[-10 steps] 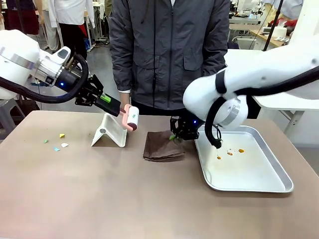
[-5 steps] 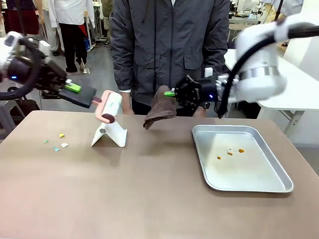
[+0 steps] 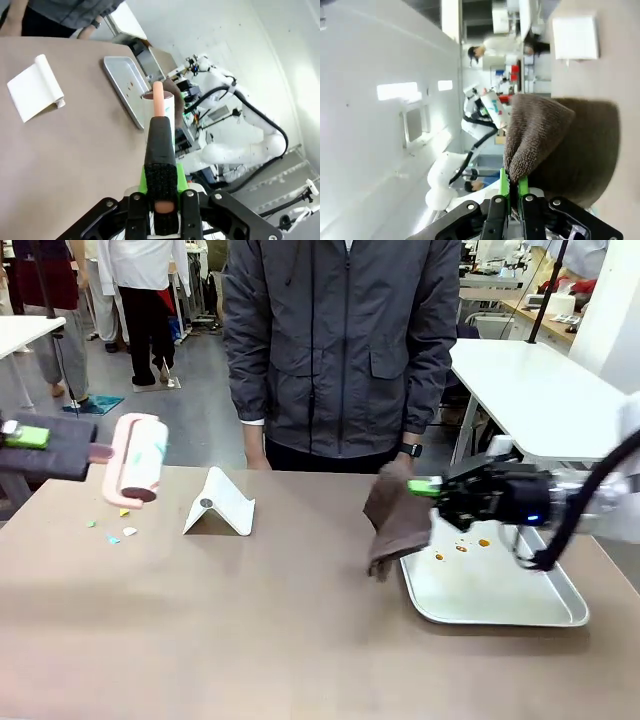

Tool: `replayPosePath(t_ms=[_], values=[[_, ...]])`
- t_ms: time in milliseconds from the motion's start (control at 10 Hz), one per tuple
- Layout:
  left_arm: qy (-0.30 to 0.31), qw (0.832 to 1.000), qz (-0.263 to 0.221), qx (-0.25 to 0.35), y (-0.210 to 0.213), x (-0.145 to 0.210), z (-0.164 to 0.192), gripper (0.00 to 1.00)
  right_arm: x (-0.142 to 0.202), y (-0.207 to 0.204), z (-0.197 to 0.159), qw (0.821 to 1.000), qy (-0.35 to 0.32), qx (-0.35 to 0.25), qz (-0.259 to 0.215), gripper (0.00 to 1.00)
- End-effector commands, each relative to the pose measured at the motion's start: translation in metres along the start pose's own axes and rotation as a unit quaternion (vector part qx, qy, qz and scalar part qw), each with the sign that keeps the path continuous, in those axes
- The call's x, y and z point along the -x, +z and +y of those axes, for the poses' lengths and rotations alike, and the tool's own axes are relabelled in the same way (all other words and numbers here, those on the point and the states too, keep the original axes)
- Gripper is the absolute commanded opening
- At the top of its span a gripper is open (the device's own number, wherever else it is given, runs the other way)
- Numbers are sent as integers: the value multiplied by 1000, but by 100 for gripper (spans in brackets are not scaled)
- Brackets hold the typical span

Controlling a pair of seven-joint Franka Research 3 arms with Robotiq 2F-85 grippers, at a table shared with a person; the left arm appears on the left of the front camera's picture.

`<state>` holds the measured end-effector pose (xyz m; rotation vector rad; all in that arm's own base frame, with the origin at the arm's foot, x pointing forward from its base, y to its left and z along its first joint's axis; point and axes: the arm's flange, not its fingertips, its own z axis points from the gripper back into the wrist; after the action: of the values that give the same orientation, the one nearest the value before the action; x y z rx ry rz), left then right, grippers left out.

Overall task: Clean the surface of the table.
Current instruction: Hold the Lint Roller with your left hand and the towel with your right hand.

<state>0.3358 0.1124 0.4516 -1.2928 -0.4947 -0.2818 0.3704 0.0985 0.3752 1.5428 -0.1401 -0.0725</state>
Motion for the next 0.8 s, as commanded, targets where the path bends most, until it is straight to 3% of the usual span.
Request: replayPosePath(t_ms=[0,300,400,600,700], values=[[43,999,-23,-24,4,14,6,20,61,59,29,997,3,32,-73,0],[154,985,-60,-49,68,35,28,20,87,134,37,986,-9,50,-160,0],[131,990,-44,-33,97,36,30,20,91,157,30,983,-24,39,-177,0],[116,990,1,-80,149,41,38,20,96,197,9,982,-33,-1,-187,0],[110,991,-13,-71,173,43,44,20,97,208,-3,980,-36,-22,-193,0]])
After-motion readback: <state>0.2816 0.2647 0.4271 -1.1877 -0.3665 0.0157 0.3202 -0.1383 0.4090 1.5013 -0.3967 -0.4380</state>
